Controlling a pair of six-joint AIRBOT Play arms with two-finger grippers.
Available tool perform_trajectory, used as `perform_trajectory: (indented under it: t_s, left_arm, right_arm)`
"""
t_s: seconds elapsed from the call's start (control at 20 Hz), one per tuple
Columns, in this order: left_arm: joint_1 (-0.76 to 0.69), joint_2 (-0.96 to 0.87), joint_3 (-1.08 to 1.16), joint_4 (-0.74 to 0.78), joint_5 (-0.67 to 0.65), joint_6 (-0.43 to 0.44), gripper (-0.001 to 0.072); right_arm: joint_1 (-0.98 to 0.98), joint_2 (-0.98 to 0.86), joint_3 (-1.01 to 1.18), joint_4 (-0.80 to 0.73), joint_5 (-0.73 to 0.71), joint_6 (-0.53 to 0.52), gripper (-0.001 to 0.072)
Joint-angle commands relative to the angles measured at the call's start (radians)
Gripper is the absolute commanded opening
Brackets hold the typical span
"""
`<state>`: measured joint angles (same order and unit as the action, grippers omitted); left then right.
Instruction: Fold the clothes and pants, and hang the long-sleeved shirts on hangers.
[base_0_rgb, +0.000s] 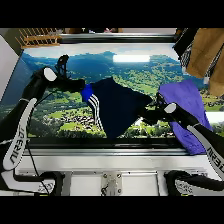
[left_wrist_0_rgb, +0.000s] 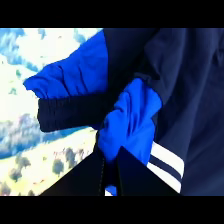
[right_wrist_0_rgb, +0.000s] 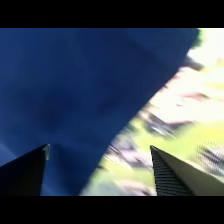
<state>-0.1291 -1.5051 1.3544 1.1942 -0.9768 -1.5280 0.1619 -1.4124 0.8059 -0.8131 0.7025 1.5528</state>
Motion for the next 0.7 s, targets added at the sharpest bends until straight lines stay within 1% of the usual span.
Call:
perform_trajectory:
  t_s: [0.0,0.05,0.1,0.2,0.3,0.4,0.45,0.5,0.55,0.6,0.65]
  left_arm:
    - [0.002,0.166,-0.184,0.042,-0.008,-0.005,0.0021]
    - [0.002,0.208,-0.222,0.042,-0.010,-0.005,0.0021]
    - [0.002,0.254,-0.259,0.041,-0.012,-0.005,0.0021]
    - [0.002,0.336,-0.316,0.036,-0.021,-0.006,0.0021]
    - [-0.002,0.412,-0.372,-0.008,-0.024,-0.006,0.0021]
    - [-0.027,0.472,-0.428,-0.017,-0.019,-0.007,0.0020]
    - [-0.045,0.493,-0.458,-0.016,-0.004,-0.007,0.0020]
    - [-0.066,0.510,-0.490,-0.014,0.021,-0.006,0.0020]
    - [-0.076,0.519,-0.516,-0.006,0.043,-0.006,0.0021]
    - [-0.075,0.526,-0.539,-0.005,0.064,-0.007,0.0021]
    - [-0.065,0.529,-0.554,-0.007,0.081,-0.007,0.0021]
  right_arm:
    - [0.047,-0.081,0.106,0.025,-0.034,-0.055,0.0252]
    - [0.046,-0.093,0.138,0.024,-0.034,-0.087,0.0092]
    - [0.043,-0.101,0.172,0.018,-0.034,-0.116,0.0001]
    - [0.021,-0.103,0.272,-0.085,-0.031,-0.120,0.0003]
    - [-0.016,-0.103,0.399,-0.251,-0.010,-0.045,0.0003]
    - [-0.057,-0.103,0.520,-0.418,0.031,0.039,0.0004]
    - [-0.078,-0.102,0.570,-0.440,0.070,0.042,0.0011]
    - [-0.095,-0.100,0.602,-0.422,0.129,0.042,0.0083]
    - [-0.106,-0.090,0.610,-0.394,0.201,0.041,0.0343]
    - [-0.108,-0.079,0.605,-0.388,0.275,0.039,0.0582]
    - [-0.102,-0.064,0.583,-0.388,0.353,0.018,0.0646]
